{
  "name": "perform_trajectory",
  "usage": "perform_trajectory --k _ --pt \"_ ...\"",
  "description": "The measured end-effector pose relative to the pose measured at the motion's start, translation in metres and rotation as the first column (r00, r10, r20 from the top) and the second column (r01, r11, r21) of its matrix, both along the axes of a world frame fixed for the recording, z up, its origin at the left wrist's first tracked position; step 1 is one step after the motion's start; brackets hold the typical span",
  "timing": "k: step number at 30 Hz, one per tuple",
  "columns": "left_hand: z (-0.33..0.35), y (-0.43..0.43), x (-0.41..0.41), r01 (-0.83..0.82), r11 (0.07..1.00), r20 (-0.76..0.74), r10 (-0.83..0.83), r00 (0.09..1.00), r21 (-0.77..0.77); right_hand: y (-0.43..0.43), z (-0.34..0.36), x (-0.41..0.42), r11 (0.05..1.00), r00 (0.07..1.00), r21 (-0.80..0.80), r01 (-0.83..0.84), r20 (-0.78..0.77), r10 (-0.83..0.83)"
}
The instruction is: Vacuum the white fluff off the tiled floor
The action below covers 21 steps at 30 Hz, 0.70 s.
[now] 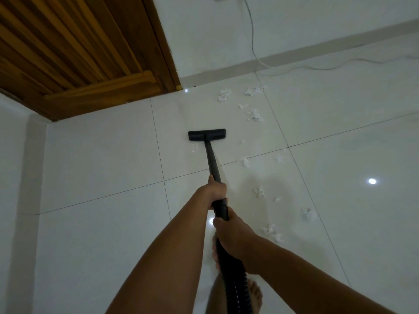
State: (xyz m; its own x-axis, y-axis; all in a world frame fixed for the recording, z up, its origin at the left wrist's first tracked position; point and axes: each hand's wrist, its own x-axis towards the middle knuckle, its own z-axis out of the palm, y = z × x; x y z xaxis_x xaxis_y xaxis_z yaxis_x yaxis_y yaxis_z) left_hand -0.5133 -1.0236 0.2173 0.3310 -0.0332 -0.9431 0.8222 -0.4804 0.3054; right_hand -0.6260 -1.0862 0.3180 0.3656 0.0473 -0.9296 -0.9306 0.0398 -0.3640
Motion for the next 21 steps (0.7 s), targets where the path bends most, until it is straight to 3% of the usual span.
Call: perform_trajectory --k 4,21 --pt "0.009 0.002 -0.057 -0.036 0.999 -0.012 0.036 0.999 -0.008 0.001 0.008 -0.053 0.995 0.994 -0.054 -0.086 0.057 0.089" --pt "-0.001 0.051 -0.253 0.091 0.996 -0.023 -0.091 0.996 0.006 0.055 0.011 -0.256 0.996 0.996 0.047 0.079 -0.052 -0.077"
